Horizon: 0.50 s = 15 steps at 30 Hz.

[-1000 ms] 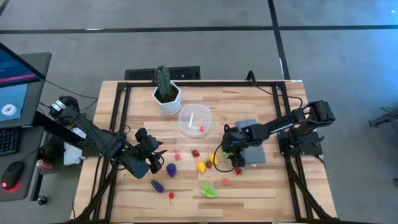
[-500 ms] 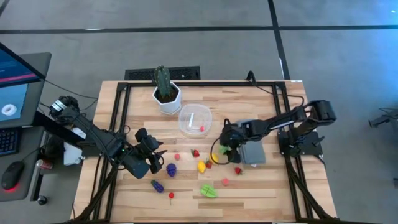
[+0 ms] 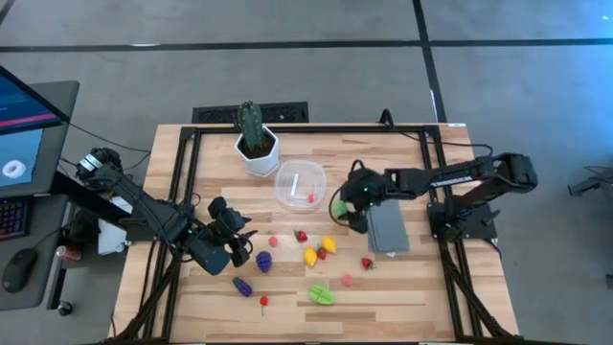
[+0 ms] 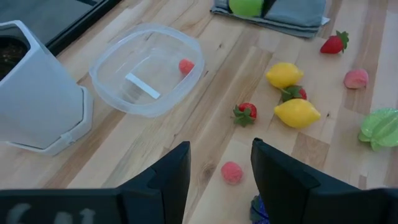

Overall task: Pick and placing Produce into tupperware
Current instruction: Put the cabbage into the transparent bin

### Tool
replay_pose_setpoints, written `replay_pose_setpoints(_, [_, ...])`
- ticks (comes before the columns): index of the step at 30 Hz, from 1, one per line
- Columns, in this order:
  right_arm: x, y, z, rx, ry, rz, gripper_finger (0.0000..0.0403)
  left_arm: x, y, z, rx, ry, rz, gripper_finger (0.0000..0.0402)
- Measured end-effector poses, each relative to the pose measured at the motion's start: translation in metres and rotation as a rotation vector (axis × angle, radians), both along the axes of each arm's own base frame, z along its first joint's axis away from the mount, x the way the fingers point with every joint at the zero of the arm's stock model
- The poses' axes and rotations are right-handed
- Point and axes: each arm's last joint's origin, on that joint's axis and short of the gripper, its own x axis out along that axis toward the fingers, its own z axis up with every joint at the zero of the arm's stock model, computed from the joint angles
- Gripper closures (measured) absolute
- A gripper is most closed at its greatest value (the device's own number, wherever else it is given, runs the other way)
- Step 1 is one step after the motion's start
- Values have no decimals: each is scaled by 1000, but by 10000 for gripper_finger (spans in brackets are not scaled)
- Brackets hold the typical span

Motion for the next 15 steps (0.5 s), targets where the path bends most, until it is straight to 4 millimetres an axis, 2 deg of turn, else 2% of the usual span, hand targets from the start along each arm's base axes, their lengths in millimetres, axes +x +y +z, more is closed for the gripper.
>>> replay_pose_setpoints(7, [7,-15,18,-19,-189,-54,127,0,0,0,14,-9,9,242])
replay_pose_setpoints(15, [26,-23,11,-6,-234,-89,127,0,1,0,25,-11,9,242])
